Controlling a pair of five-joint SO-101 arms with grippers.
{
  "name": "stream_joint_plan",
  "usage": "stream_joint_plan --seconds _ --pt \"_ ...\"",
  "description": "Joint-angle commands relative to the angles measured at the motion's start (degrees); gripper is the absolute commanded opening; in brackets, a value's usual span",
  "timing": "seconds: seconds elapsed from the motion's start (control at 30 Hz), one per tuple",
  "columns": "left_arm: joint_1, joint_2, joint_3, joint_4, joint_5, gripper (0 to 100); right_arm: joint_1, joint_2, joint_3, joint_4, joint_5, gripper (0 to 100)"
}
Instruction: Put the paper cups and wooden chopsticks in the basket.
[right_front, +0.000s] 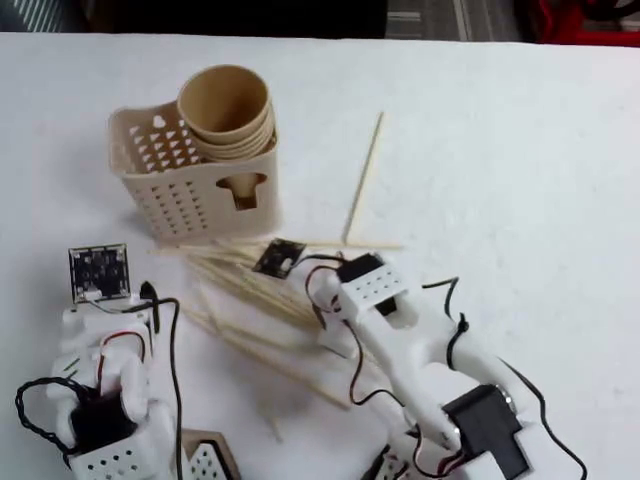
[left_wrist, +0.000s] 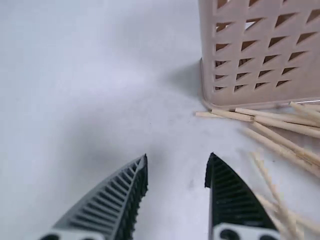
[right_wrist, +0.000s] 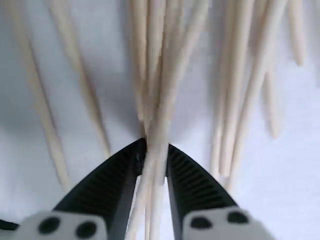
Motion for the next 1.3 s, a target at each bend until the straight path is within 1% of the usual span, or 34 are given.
stream_joint_plan --seconds 0.0,0.17,0.37,0.6,0.87,1.07,1.27 --pt "-0.2 -0.5 0.3 -1.3 -1.4 20 2.5 -6.5 -1.4 3.7 -0.2 1.8" --pt "-0.2 -0.5 0.4 -1.3 -1.5 20 3.5 -18.8 -1.4 10.1 -0.1 1.8" --pt "-0.2 -0.5 0.4 -1.3 -1.5 20 3.6 -31.1 -1.4 14.8 -0.1 1.8" --pt "-0.2 -0.5 0.4 -1.3 -1.6 20 3.7 -40.7 -1.4 17.7 -0.6 1.8" --pt "-0.2 -0.5 0.4 -1.3 -1.6 20 3.7 -54.9 -1.5 17.5 -0.7 1.8" --pt "-0.2 -0.5 0.4 -1.3 -1.6 20 3.7 -62.6 -1.5 13.8 -7.8 1.8" --pt "-0.2 -0.5 0.4 -1.3 -1.6 20 3.4 -67.0 -1.5 8.7 -14.1 1.7"
